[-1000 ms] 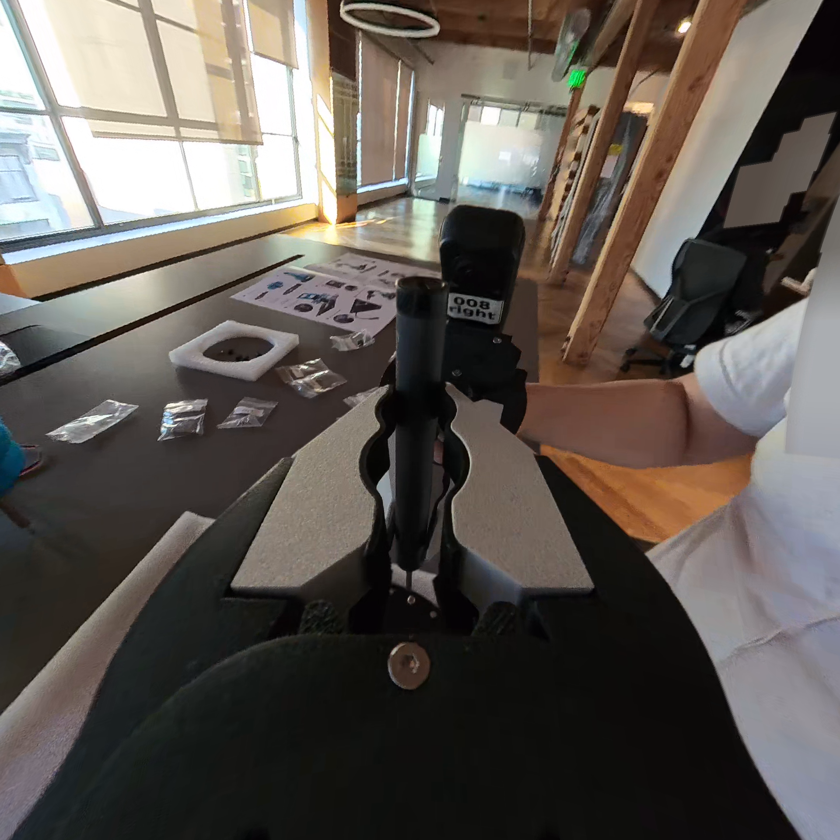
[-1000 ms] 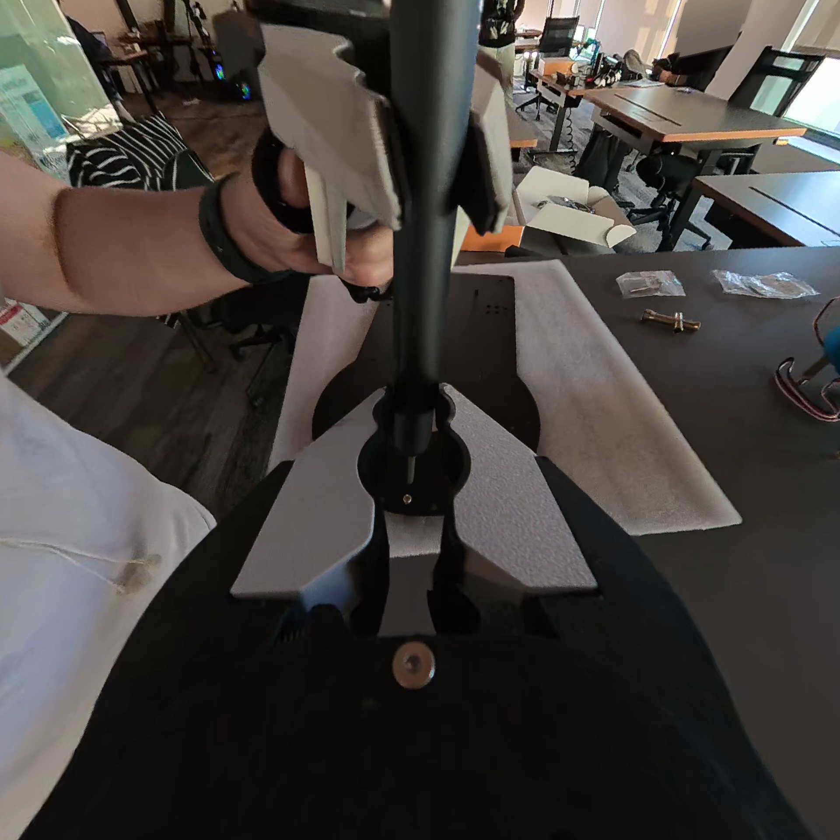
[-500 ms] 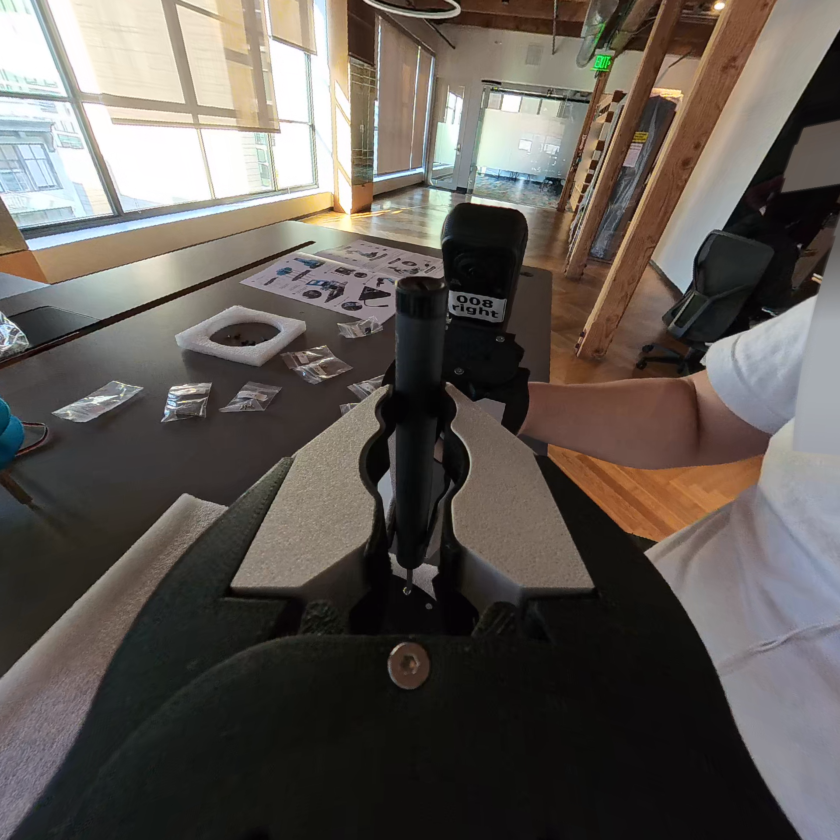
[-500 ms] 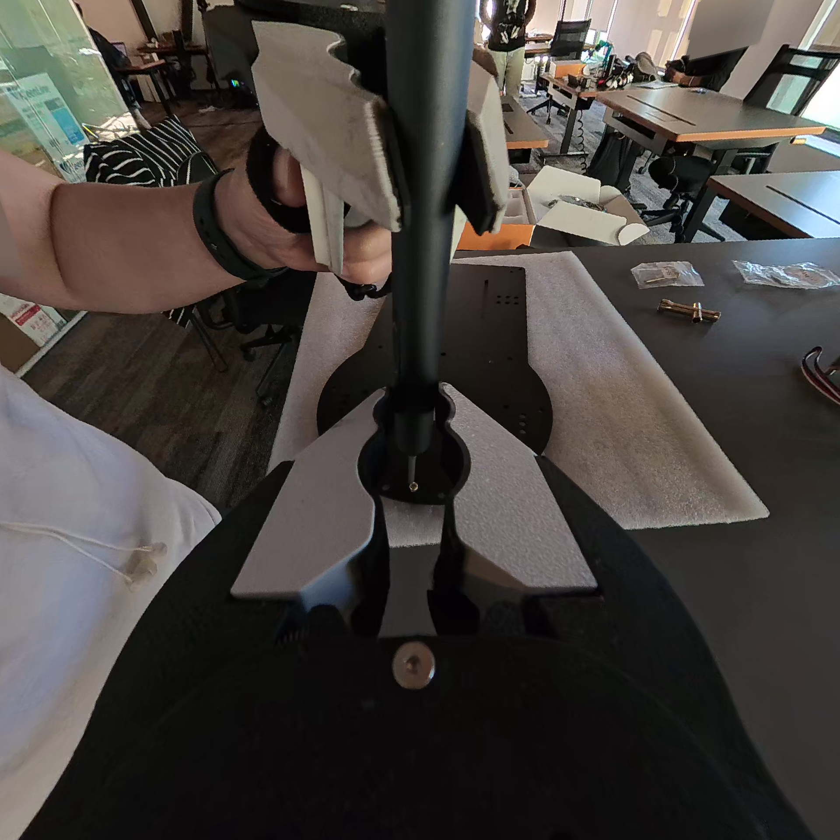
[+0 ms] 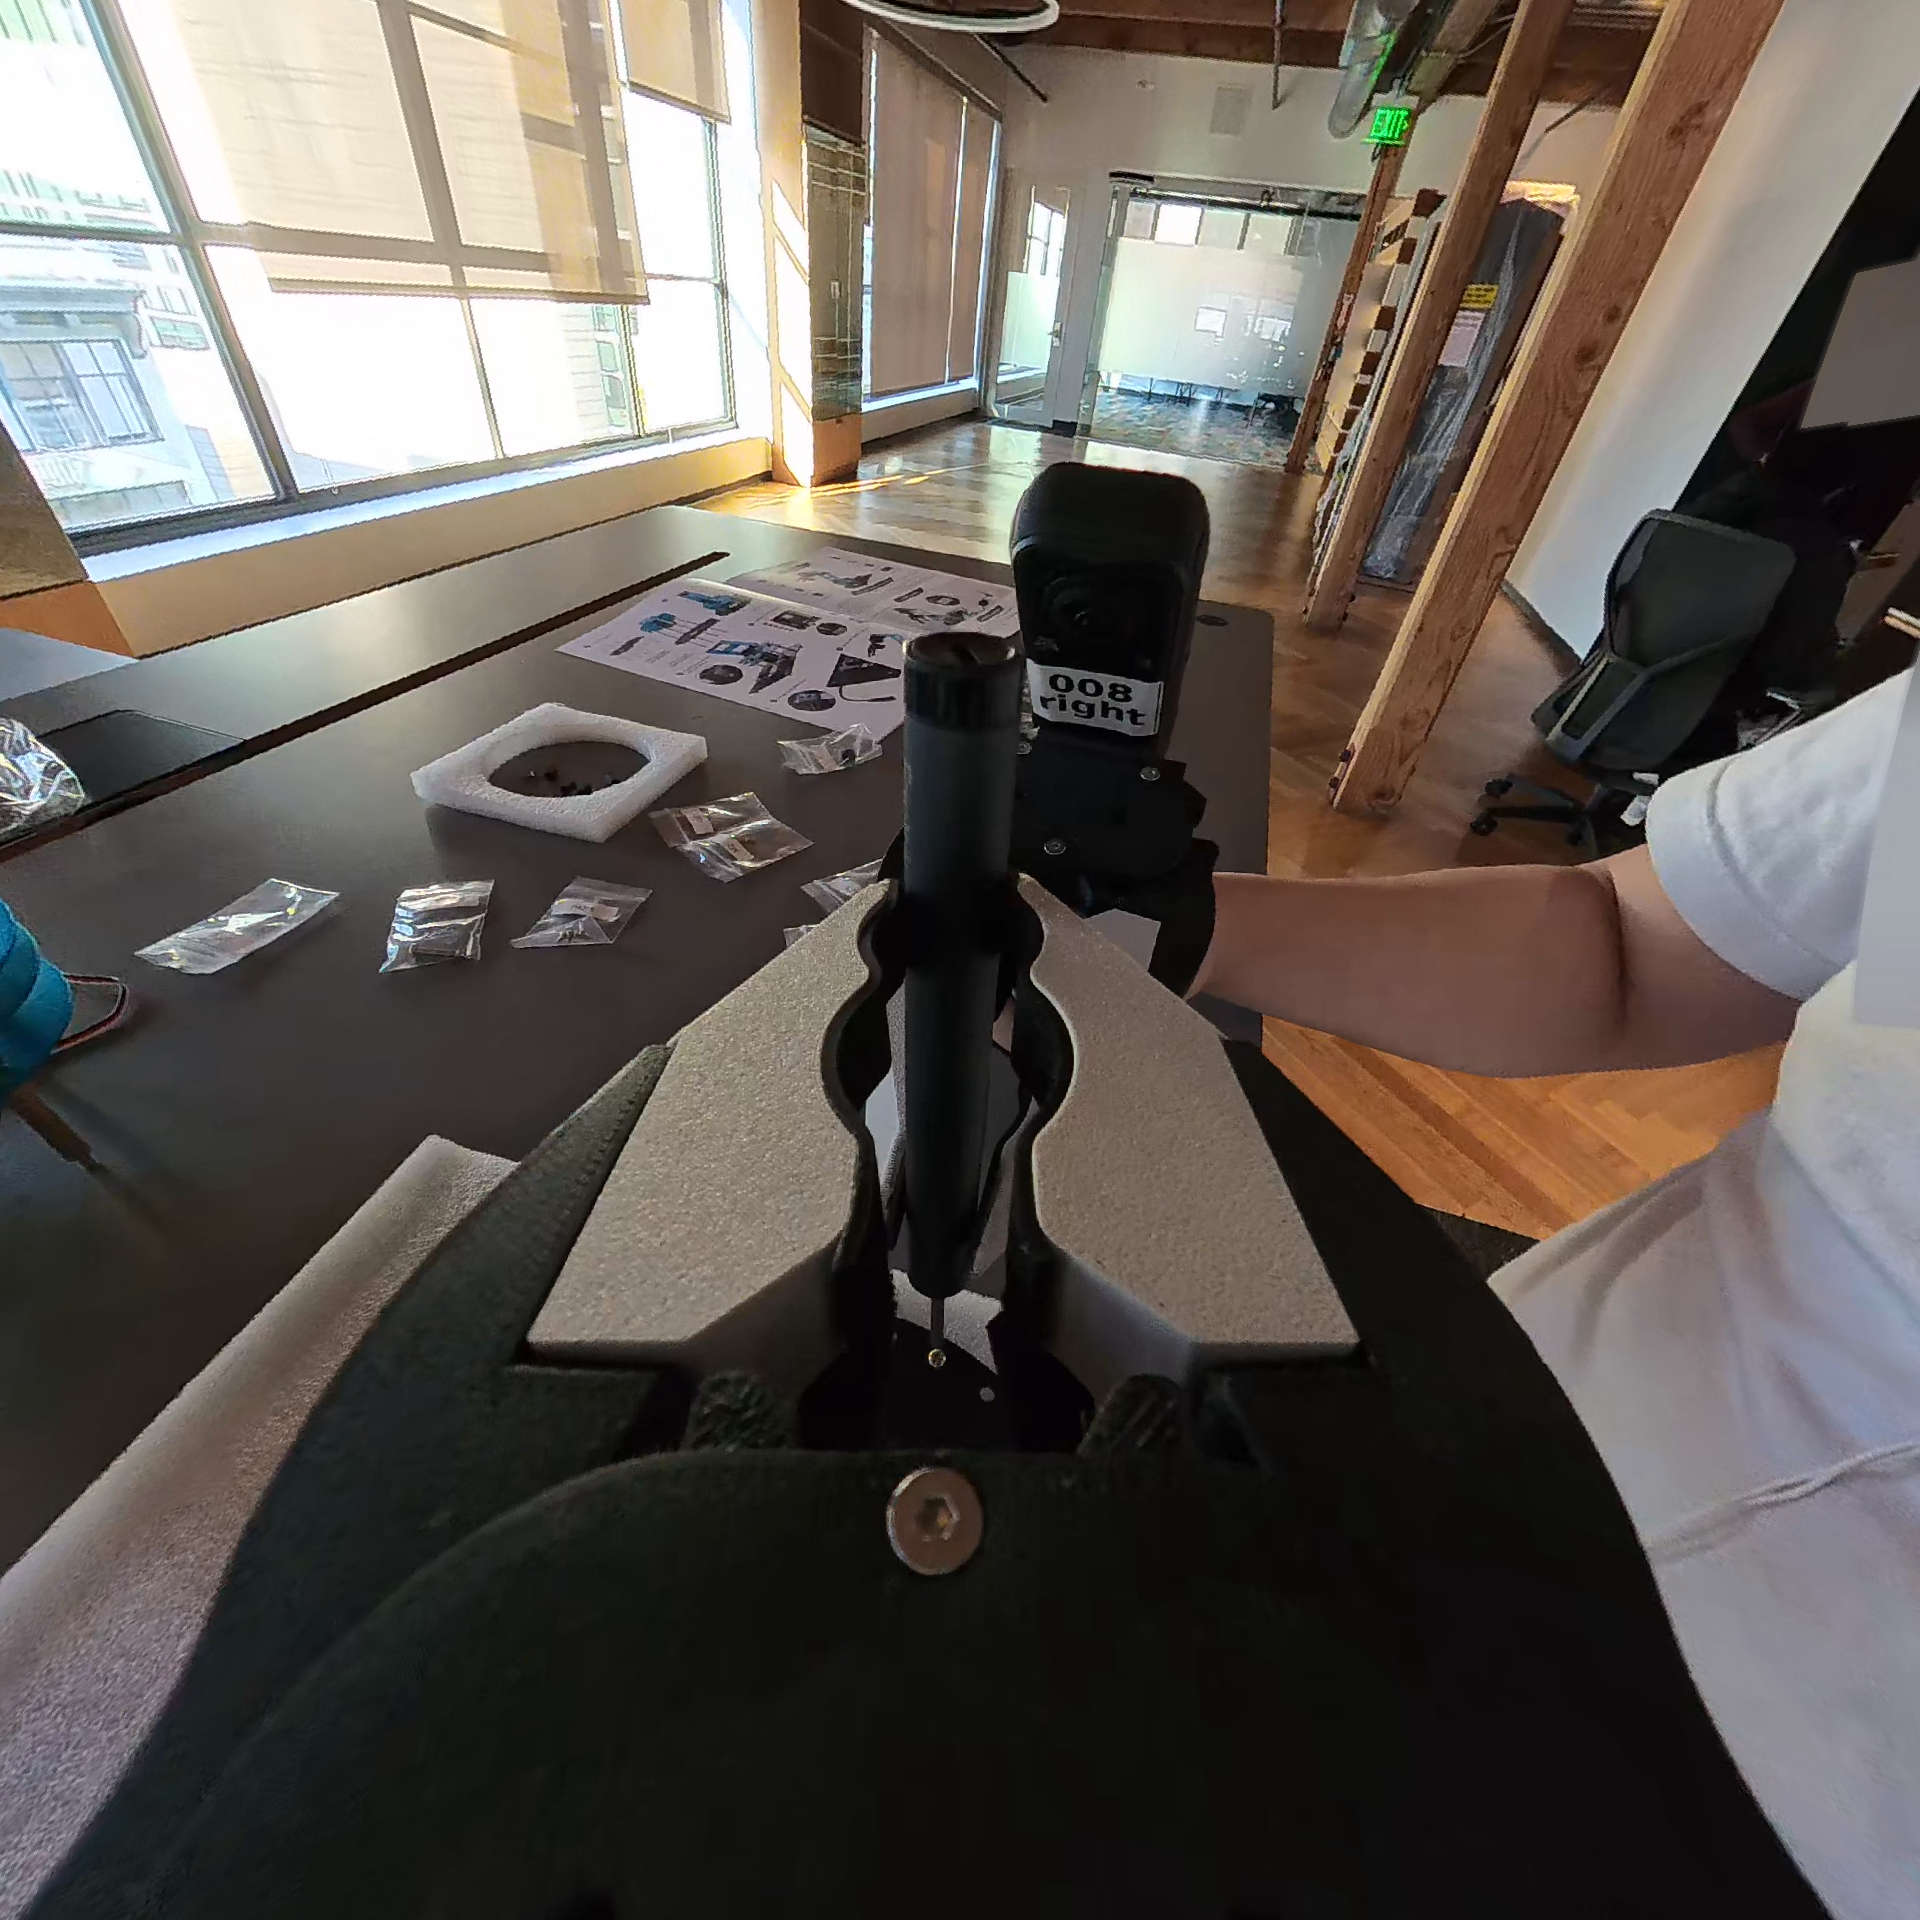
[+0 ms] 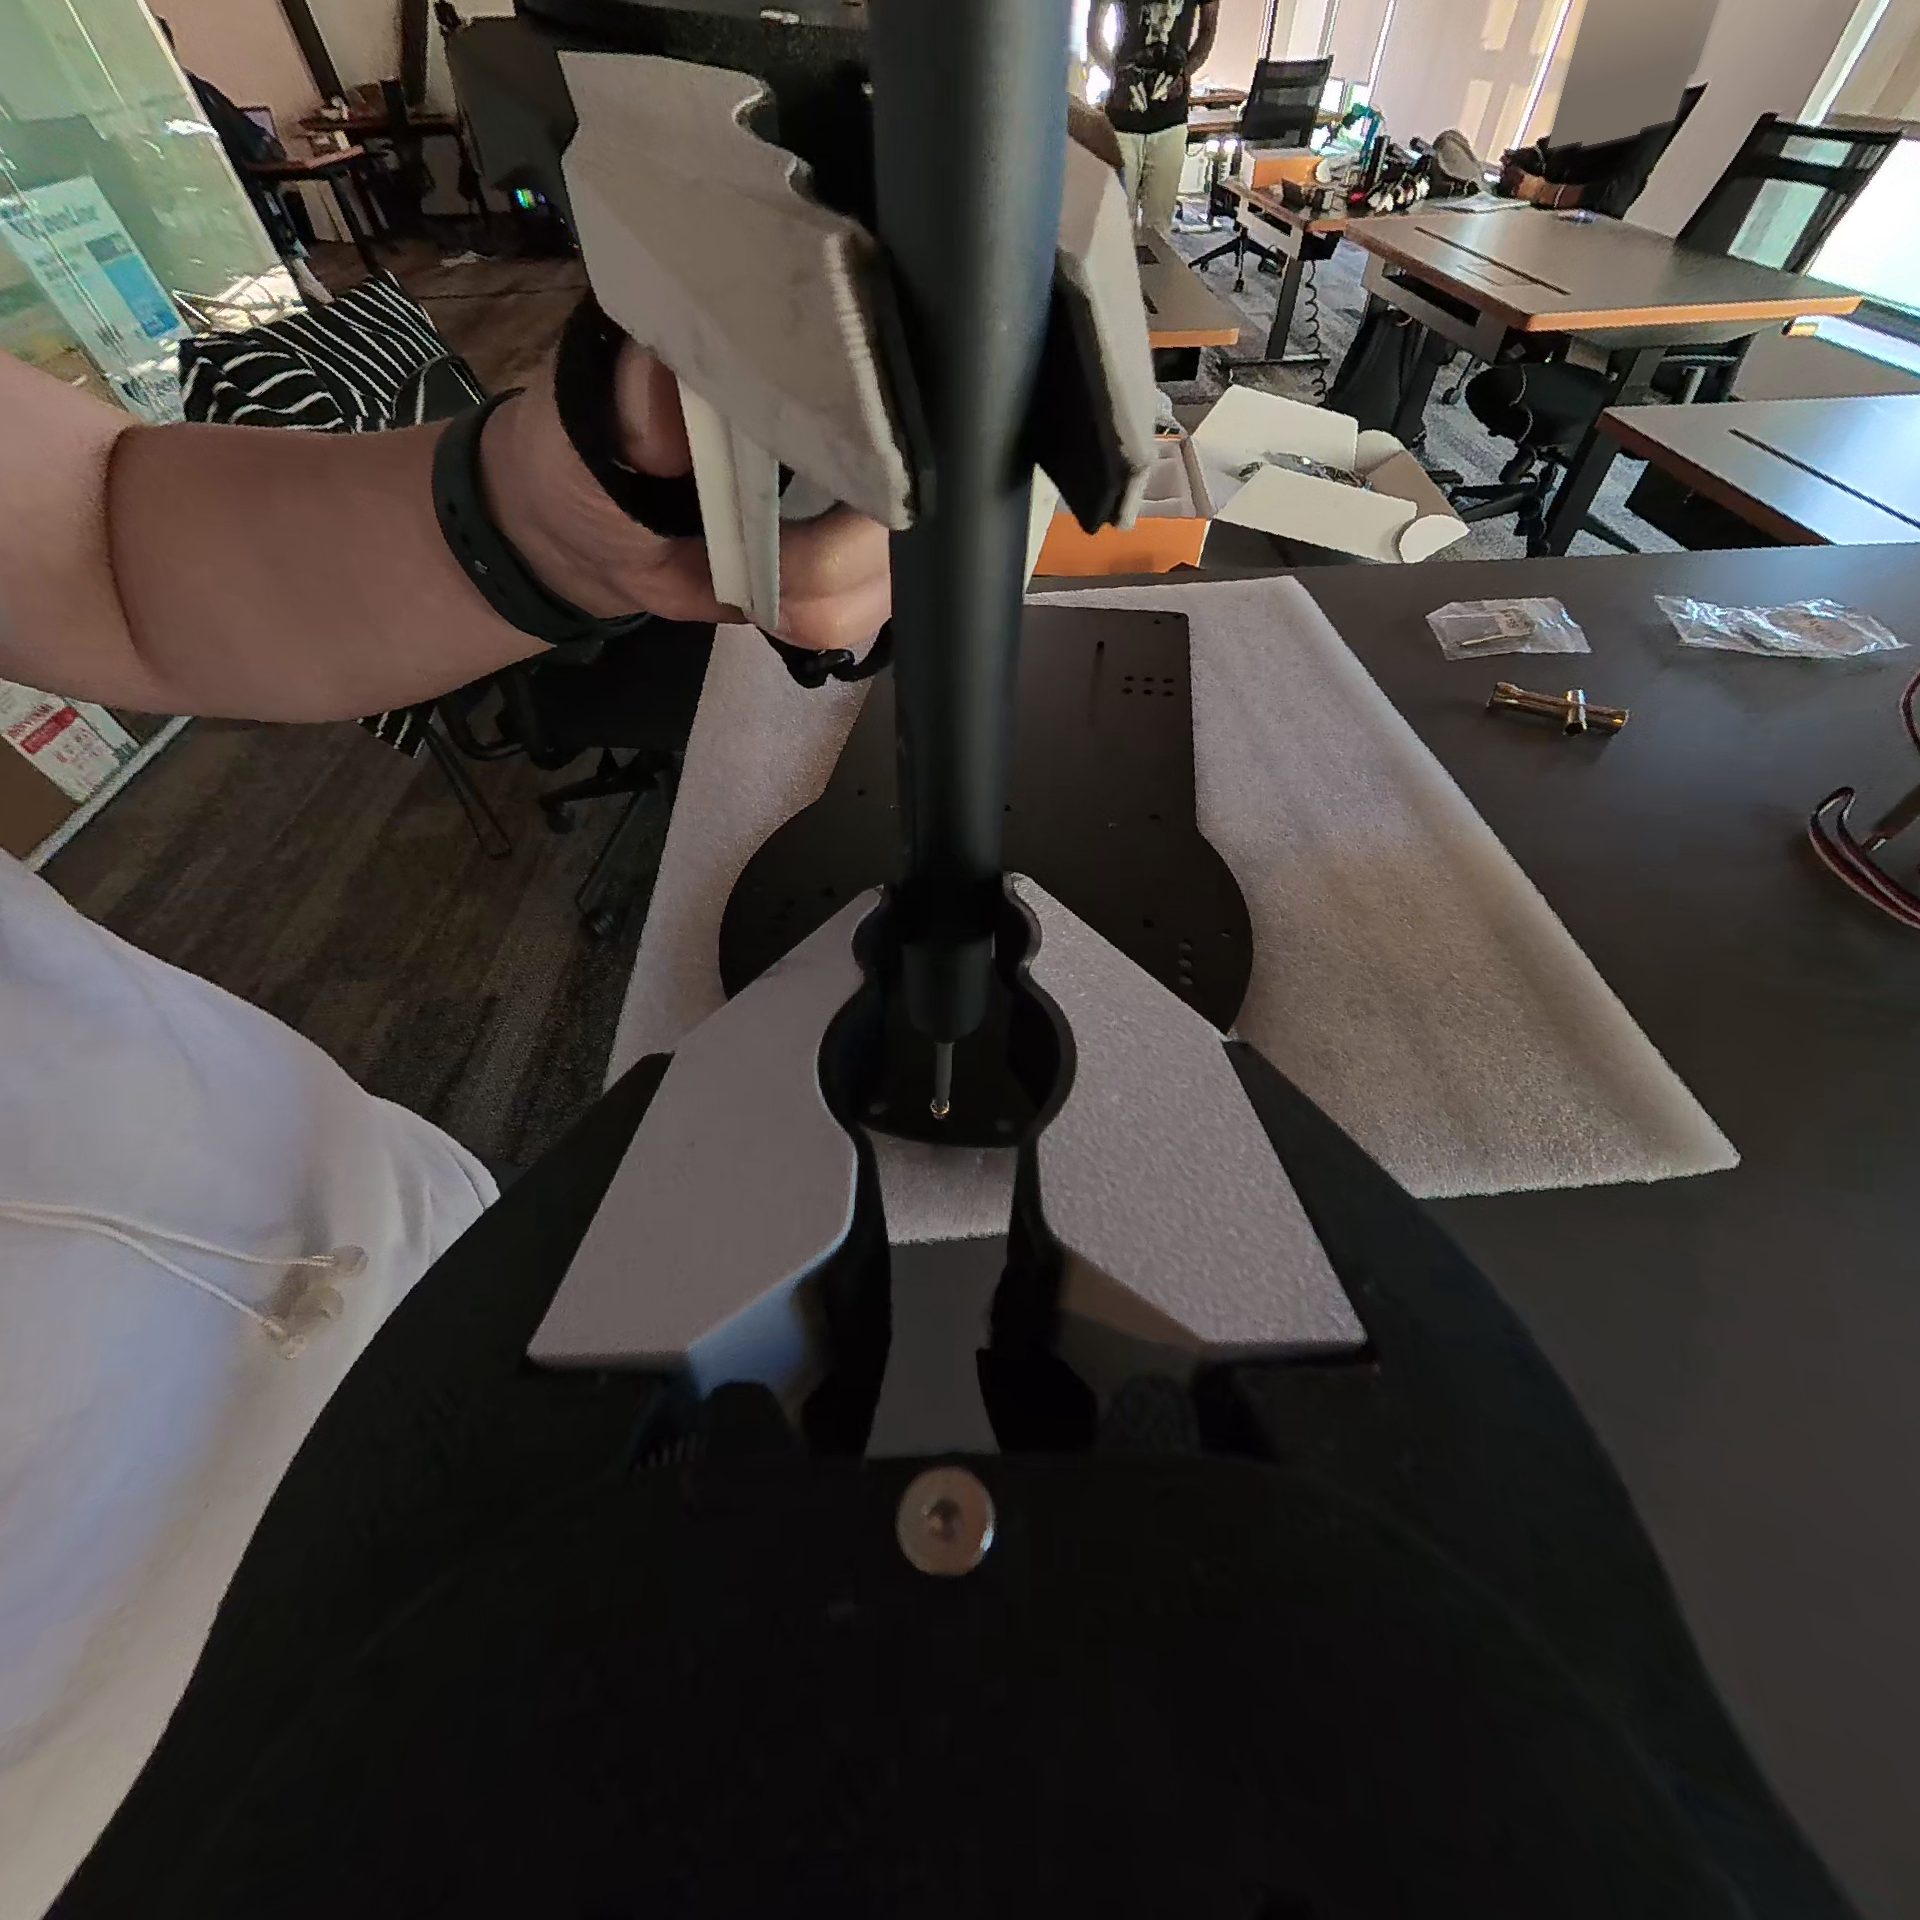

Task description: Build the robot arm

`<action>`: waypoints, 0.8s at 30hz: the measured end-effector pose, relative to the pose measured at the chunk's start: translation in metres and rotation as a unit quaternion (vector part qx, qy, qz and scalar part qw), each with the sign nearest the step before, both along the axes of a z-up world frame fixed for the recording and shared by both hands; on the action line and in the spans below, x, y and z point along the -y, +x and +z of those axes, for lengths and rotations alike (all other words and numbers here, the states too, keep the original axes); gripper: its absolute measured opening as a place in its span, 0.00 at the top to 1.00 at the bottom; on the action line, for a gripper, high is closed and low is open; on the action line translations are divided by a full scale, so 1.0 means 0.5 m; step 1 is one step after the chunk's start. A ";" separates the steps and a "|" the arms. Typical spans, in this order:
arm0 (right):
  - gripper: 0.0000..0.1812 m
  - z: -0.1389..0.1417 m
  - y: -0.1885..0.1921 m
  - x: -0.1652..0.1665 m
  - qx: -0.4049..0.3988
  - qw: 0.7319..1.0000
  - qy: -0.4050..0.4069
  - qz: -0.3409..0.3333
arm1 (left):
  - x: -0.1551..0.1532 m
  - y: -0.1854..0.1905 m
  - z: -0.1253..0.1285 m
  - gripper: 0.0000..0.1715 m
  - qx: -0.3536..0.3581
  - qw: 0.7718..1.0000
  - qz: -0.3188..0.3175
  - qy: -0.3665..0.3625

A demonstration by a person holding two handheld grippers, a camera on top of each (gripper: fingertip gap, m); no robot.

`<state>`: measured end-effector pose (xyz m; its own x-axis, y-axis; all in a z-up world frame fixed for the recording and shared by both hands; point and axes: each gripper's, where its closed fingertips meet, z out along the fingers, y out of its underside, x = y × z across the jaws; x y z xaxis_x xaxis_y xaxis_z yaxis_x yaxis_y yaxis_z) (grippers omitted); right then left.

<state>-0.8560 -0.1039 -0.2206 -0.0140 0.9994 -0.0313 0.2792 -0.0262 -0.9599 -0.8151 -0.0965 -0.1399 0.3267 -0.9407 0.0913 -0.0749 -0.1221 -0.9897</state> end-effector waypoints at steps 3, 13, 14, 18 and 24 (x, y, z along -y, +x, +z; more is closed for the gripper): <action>0.91 -0.001 0.000 0.000 -0.001 1.000 -0.005 0.002 | 0.000 -0.001 -0.002 0.91 -0.001 1.000 0.002 0.000; 0.91 -0.008 -0.001 0.003 0.004 1.000 -0.005 0.003 | 0.003 0.000 -0.008 0.91 -0.010 1.000 0.002 0.000; 0.91 -0.008 -0.001 0.003 0.004 1.000 -0.004 0.003 | 0.003 0.000 -0.009 0.91 -0.009 1.000 0.002 0.000; 0.91 -0.009 -0.001 0.004 0.006 1.000 -0.008 0.008 | 0.005 -0.001 -0.008 0.91 -0.007 1.000 -0.001 0.000; 0.91 -0.009 -0.001 0.009 0.007 0.999 -0.028 0.019 | 0.013 -0.003 -0.008 0.91 -0.006 0.999 -0.038 0.006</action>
